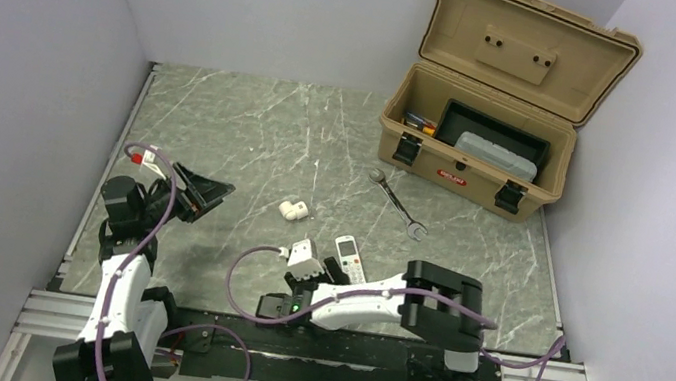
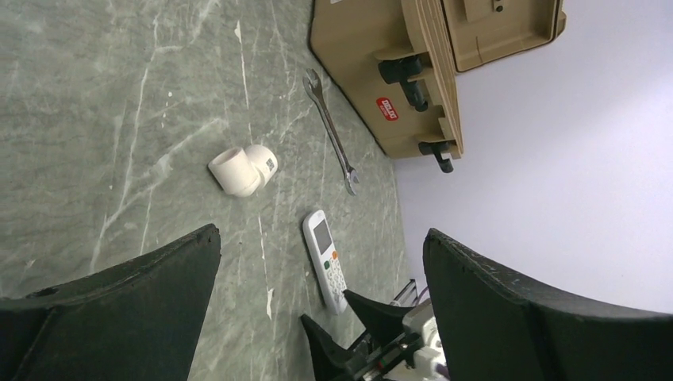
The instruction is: Load the batteries into the remote control
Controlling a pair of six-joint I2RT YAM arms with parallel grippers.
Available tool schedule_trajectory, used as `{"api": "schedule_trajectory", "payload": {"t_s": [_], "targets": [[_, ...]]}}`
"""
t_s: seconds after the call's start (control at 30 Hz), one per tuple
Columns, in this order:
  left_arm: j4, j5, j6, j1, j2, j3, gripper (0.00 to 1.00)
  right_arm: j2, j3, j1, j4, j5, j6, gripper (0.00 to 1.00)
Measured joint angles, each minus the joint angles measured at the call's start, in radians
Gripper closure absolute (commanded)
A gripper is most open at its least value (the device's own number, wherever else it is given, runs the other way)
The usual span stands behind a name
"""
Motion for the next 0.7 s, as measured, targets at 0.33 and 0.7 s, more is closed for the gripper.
{"api": "schedule_trajectory", "payload": {"t_s": [0.33, 0.7], "targets": [[-0.153, -0.020, 0.097, 0.001, -0.049, 0.020, 0.01, -0.325, -0.156, -0.025, 0.371, -0.158, -0.089, 0.33], [-0.400, -0.136, 0.270, -0.054, -0.099, 0.080, 0.01, -0.972, -0.582, -0.210, 0.616, -0.227, -0.163, 0.27]]}}
